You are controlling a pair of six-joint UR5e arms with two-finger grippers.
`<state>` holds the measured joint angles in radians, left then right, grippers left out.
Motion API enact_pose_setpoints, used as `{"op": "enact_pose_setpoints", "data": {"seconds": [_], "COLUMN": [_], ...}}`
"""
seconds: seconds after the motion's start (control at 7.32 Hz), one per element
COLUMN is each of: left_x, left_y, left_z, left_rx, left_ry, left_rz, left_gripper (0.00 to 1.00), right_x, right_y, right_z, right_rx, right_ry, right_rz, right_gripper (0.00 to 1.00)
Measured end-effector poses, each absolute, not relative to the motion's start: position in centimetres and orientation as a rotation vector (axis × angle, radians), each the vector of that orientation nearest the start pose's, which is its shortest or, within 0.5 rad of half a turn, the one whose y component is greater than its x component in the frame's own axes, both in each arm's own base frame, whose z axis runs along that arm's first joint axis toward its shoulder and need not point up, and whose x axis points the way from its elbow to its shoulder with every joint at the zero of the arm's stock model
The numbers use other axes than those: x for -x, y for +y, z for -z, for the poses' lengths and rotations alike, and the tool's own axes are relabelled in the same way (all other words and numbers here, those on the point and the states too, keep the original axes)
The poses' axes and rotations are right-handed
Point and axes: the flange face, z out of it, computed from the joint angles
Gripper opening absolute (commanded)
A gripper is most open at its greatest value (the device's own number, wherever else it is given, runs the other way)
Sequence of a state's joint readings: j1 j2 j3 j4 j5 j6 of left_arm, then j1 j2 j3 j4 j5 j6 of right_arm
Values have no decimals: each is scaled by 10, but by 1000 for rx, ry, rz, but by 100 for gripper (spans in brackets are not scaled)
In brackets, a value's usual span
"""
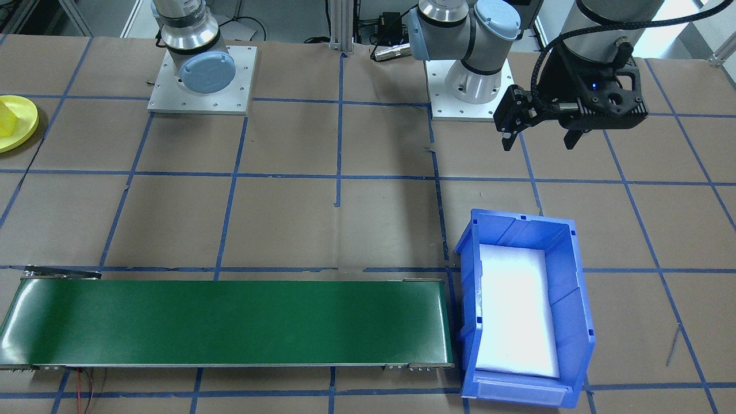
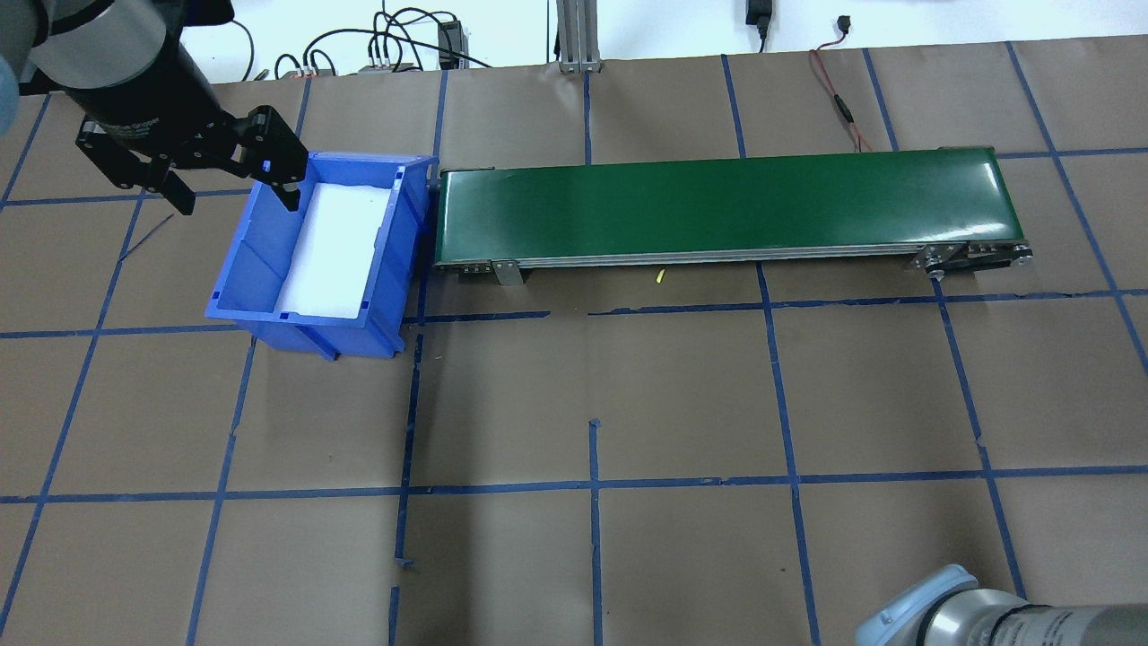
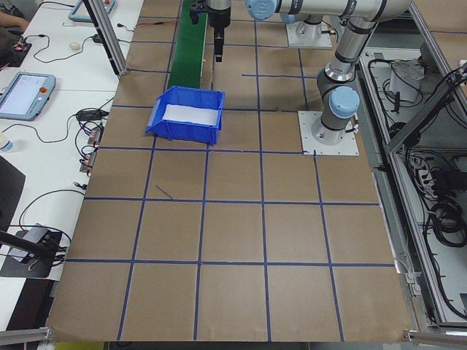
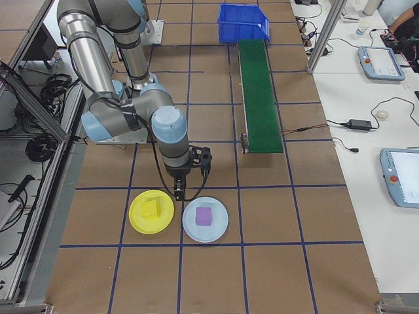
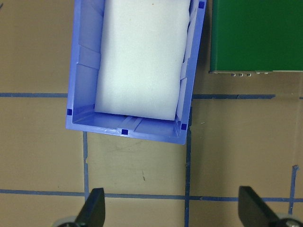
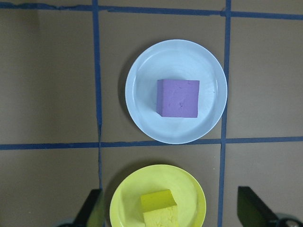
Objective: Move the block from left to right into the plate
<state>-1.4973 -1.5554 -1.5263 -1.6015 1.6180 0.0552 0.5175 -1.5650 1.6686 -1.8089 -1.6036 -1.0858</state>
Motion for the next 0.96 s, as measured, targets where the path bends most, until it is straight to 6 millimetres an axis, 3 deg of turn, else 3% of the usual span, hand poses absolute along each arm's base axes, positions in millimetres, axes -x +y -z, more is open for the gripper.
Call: {"op": "enact_pose_setpoints", "data": {"seconds": [0.55, 0.68, 0.96], "left_x": [92, 92, 91], "left_y": [-496, -496, -496], "left_z": [-514, -514, -515], "left_rx": [32, 33, 38], "left_ry": [3092, 3092, 3103], "left_rz": [40, 40, 43], "left_gripper": [100, 100, 100], "right_x": [254, 216, 122], "right_y": [-402, -410, -438], "right_z": [-515, -524, -538], "right_rx": [274, 262, 166], "right_ry": [3324, 3315, 3286], "right_rz": [82, 88, 106], "right_gripper": [100, 100, 100]}}
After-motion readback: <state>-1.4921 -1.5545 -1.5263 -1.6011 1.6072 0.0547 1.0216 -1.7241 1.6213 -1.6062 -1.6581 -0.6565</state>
